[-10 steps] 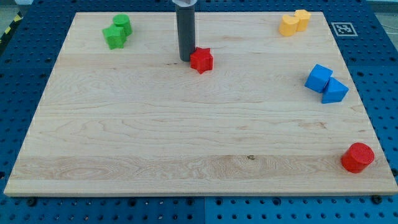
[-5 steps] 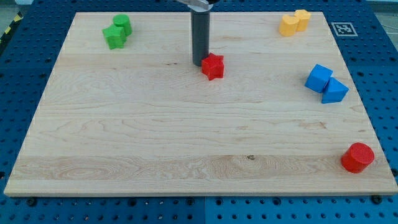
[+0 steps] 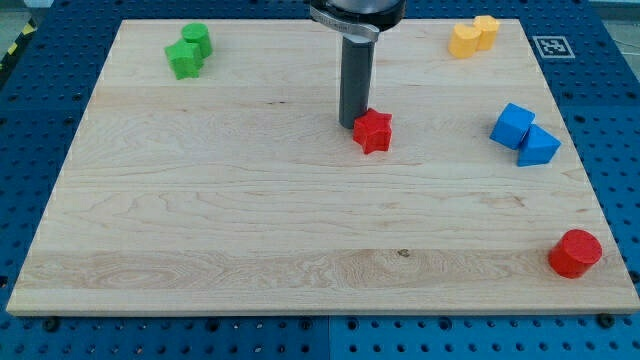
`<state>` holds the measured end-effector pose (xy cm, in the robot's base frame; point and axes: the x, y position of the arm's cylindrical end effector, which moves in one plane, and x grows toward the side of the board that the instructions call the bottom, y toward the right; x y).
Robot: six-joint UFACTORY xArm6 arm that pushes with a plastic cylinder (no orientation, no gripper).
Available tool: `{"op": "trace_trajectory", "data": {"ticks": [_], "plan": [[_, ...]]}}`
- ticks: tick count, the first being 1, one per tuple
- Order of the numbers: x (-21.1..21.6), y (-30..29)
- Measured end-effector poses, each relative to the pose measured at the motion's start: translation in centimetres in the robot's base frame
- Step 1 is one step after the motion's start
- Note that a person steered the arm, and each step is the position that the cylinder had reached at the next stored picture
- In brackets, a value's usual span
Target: Place the red star diagonally to the red circle
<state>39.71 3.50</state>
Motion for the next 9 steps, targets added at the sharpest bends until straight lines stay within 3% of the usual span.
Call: {"op": "trace_trajectory", "data": {"ticks": [4,9], "plan": [[3.6,1.8],[4.7,3.0]]}}
